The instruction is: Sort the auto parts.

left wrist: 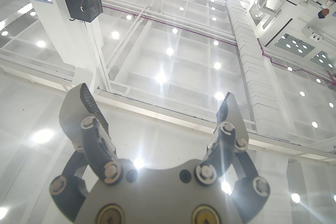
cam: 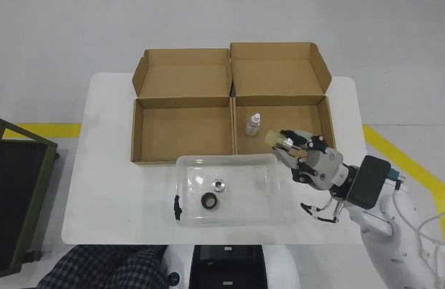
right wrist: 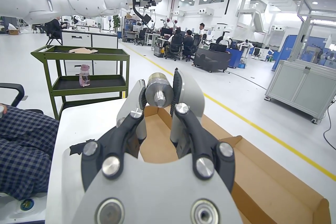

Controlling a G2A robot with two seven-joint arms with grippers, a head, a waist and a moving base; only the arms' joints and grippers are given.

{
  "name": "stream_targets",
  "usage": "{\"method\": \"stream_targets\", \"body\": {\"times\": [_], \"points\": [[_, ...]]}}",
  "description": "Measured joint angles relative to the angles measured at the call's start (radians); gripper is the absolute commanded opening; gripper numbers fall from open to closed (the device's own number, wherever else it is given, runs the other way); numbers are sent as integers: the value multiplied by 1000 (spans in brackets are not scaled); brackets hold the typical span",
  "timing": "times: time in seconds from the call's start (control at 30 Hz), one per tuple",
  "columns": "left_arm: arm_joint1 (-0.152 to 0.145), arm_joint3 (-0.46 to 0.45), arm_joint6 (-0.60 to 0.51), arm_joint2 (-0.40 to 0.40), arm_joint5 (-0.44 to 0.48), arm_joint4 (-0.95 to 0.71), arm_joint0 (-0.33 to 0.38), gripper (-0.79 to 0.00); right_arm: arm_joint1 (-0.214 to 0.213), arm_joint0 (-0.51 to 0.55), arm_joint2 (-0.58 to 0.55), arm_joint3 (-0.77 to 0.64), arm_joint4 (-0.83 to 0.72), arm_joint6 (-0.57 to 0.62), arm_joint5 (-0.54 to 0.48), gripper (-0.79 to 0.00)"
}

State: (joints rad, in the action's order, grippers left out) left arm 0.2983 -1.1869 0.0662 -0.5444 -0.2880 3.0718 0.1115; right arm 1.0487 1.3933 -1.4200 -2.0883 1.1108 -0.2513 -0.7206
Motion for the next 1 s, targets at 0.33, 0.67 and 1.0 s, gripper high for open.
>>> {"method": "stream_targets", "body": {"times": [0.33,0.67,1.0], "points": [[0,0,0,0,0,0,0,0,2,-8,4,12,2,29,2,-785],[0,0,0,0,0,0,0,0,6,-48,31,118,-11,159,54,-785],[0,0,0,0,0,0,0,0,4,-95,26,229,-17,371,114,-785]]}}
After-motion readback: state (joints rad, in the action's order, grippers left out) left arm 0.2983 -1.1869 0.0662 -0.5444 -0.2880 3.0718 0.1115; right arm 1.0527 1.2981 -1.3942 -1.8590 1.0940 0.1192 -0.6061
